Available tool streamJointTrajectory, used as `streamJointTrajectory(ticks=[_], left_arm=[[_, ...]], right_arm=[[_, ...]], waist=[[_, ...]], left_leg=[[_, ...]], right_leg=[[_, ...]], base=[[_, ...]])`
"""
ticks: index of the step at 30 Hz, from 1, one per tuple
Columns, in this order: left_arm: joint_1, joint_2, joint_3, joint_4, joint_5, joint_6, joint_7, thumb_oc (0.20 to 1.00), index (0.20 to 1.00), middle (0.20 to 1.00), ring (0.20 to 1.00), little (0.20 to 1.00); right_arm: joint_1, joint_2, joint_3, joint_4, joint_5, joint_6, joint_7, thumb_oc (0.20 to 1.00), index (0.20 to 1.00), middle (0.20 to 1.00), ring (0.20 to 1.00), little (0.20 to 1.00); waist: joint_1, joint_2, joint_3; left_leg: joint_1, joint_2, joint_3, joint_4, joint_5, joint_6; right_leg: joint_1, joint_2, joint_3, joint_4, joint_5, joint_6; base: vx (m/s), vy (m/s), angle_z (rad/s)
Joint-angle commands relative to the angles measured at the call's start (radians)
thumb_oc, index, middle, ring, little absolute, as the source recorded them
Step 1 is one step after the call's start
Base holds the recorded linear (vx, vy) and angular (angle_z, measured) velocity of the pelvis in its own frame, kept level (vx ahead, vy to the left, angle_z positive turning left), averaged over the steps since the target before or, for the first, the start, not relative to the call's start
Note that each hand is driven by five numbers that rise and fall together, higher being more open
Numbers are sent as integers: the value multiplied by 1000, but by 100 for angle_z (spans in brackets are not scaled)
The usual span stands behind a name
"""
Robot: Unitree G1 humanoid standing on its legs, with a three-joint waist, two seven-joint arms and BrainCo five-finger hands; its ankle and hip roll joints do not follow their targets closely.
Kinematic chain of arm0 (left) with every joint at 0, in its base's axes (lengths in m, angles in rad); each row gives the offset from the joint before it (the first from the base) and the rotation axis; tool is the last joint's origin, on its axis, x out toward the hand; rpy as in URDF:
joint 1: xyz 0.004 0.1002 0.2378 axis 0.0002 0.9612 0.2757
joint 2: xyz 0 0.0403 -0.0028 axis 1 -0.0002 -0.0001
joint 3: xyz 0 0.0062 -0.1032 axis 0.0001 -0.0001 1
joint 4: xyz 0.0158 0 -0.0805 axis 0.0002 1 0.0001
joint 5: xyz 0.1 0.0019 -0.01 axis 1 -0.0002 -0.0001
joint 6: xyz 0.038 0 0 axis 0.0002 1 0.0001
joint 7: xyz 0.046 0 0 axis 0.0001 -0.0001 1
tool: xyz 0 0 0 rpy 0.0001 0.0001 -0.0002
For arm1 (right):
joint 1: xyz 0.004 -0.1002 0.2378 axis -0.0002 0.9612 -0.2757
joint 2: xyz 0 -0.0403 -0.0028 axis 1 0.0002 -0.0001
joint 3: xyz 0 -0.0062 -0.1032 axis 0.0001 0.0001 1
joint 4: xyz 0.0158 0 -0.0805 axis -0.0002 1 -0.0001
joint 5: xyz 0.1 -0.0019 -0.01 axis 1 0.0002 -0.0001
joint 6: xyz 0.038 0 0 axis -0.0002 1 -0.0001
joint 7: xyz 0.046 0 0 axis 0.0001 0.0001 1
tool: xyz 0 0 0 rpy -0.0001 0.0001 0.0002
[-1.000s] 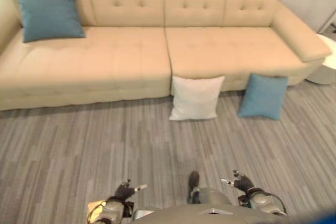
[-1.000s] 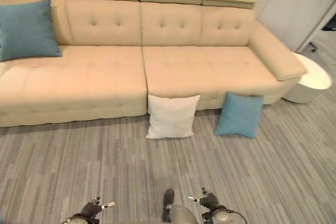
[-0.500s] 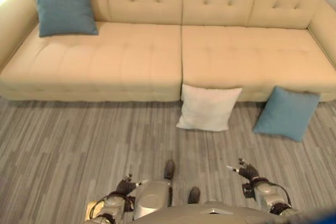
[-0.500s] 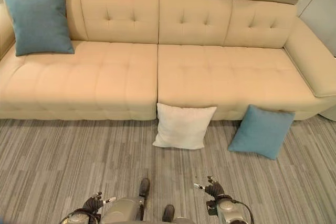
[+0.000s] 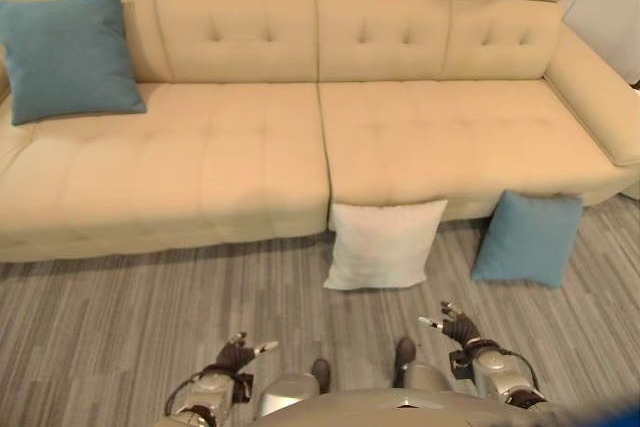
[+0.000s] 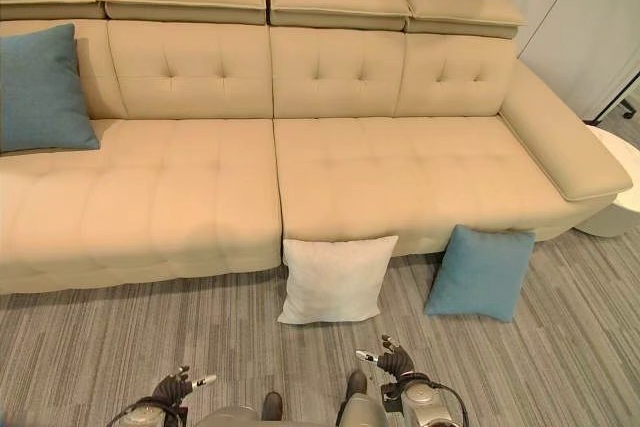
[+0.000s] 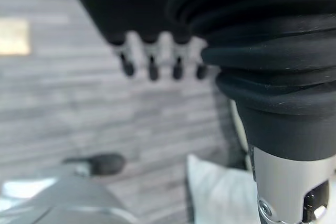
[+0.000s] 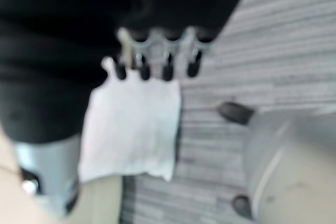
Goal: Pick up all the scattered cushions and arrange them neatly on the sofa.
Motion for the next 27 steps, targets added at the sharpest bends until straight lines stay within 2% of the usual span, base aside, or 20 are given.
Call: streamJointTrajectory(ticks=[1,3,4,5,6,8,10,13,15,17,18,19,20,21,22,23,24,27], left_arm=[[-21,-11,28,26,4,-17,1,1000,1000,1000,1000,1000],[-25,-13,21,23,-4,-19,2,1000,1000,1000,1000,1000],[-31,-18,15,21,-13,-21,4,1000,1000,1000,1000,1000],[-41,-19,14,16,-29,-20,7,1000,1000,1000,1000,1000],[-52,-20,19,10,-56,-22,12,1000,1000,1000,1000,1000],[-55,-20,15,9,-55,-21,11,1000,1000,1000,1000,1000],[-52,-26,4,6,-50,-19,9,1000,1000,1000,1000,1000],[-44,-29,1,7,-33,-16,5,1000,1000,1000,1000,1000],[-29,-25,17,14,-37,-18,4,1000,1000,1000,1000,1000],[-19,-17,26,21,-46,-16,4,1000,1000,1000,1000,1000],[-15,-15,30,17,-45,-17,3,1000,1000,1000,1000,1000],[-25,-8,27,11,-45,-17,1,1000,1000,1000,1000,1000],[-31,-5,22,6,-46,-20,4,1000,1000,1000,1000,1000],[-54,9,7,-12,-45,-23,4,1000,1000,1000,1000,1000],[-58,11,2,-16,-45,-25,4,1000,1000,1000,1000,1000],[-69,15,-6,-22,-44,-31,9,1000,1000,1000,1000,1000],[-80,14,-8,-31,-57,-40,17,1000,1000,1000,1000,1000],[-94,15,-3,-45,-74,-56,35,1000,1000,1000,1000,1000]], right_arm=[[-17,-31,4,-36,-28,-22,7,1000,1000,1000,1000,1000],[-15,-36,-3,-39,-11,-26,5,1000,1000,1000,1000,1000],[-9,-45,-11,-39,9,-33,-3,1000,1000,1000,1000,1000],[-6,-49,-15,-42,22,-36,-7,1000,1000,1000,1000,1000],[0,-53,-19,-49,45,-43,-9,1000,1000,1000,1000,1000],[8,-58,-16,-43,45,-39,-8,1000,1000,1000,1000,1000],[11,-65,-25,-35,48,-35,-9,1000,1000,1000,1000,1000],[7,-68,-33,-30,47,-38,-15,1000,1000,1000,1000,1000],[-5,-66,-20,-34,28,-39,-18,1000,1000,1000,1000,1000],[-13,-54,-12,-58,19,-41,-12,1000,1000,1000,1000,1000],[-16,-48,-11,-65,13,-38,-5,1000,1000,1000,1000,1000],[-26,-43,-8,-69,14,-39,-3,1000,1000,1000,1000,1000],[-34,-43,-4,-75,8,-38,-7,1000,1000,1000,1000,1000],[-38,-38,1,-94,14,-43,-8,1000,1000,1000,1000,1000],[-38,-40,1,-96,17,-43,-6,1000,1000,1000,1000,1000],[-41,-44,3,-99,21,-43,-5,1000,1000,1000,1000,1000],[-51,-46,8,-105,19,-45,-11,1000,1000,1000,1000,1000],[-48,-49,17,-120,18,-52,-18,1000,1000,1000,1000,1000]], waist=[[17,2,-7],[14,5,-13],[7,6,-15],[-3,5,-11],[-6,-6,4],[-4,-8,13],[-6,-8,16],[0,1,5],[15,-7,3],[23,-16,0],[41,-15,7],[41,-16,21],[48,-15,28],[34,-8,49],[30,-7,52],[22,-8,56],[31,-5,67],[35,-22,84]], left_leg=[[-29,73,-181,56,-14,-86],[-38,98,-207,51,-2,-108],[-63,126,-222,66,14,-131],[-90,146,-210,85,31,-142],[-143,164,-200,161,47,-161],[-162,157,-192,189,55,-161],[-184,126,-159,163,50,-147],[-231,79,-63,87,95,-121],[-229,65,-82,103,79,-116],[-210,56,-90,114,55,-96],[-199,46,-89,136,25,-74],[-195,42,-83,151,14,-59],[-193,38,-78,162,4,-47],[-190,34,-102,179,-6,-33],[-190,33,-113,184,-12,-32],[-187,29,-130,175,-13,-37],[-187,33,-134,167,-18,-47],[-216,31,-136,180,-20,-61]], right_leg=[[74,61,-21,28,52,-2],[80,79,-19,33,26,-16],[94,90,-51,32,-2,-29],[103,94,-73,31,-17,-38],[117,97,-116,31,-35,-55],[133,106,-138,29,-48,-67],[149,109,-160,17,-54,-65],[161,136,-178,-3,-65,-63],[162,144,-156,12,-80,-60],[173,129,-123,59,-92,-52],[165,97,-122,129,-94,-39],[122,82,-99,203,-58,-27],[99,58,-106,251,-30,-17],[45,66,-57,339,0,-21],[28,69,-40,340,-5,-26],[19,76,-24,269,-20,-35],[-3,49,-60,181,-7,-31],[15,43,-68,109,-1,-20]], base=[[197,-263,39],[158,-310,45],[100,-360,51],[67,-439,74],[46,-392,117],[42,-221,136],[41,-61,70],[121,-12,24],[229,79,-22],[294,223,-89],[213,293,-98],[167,298,-82],[151,251,-83],[140,170,-56],[172,93,-17],[122,-44,28],[126,-97,52],[43,-101,15]])
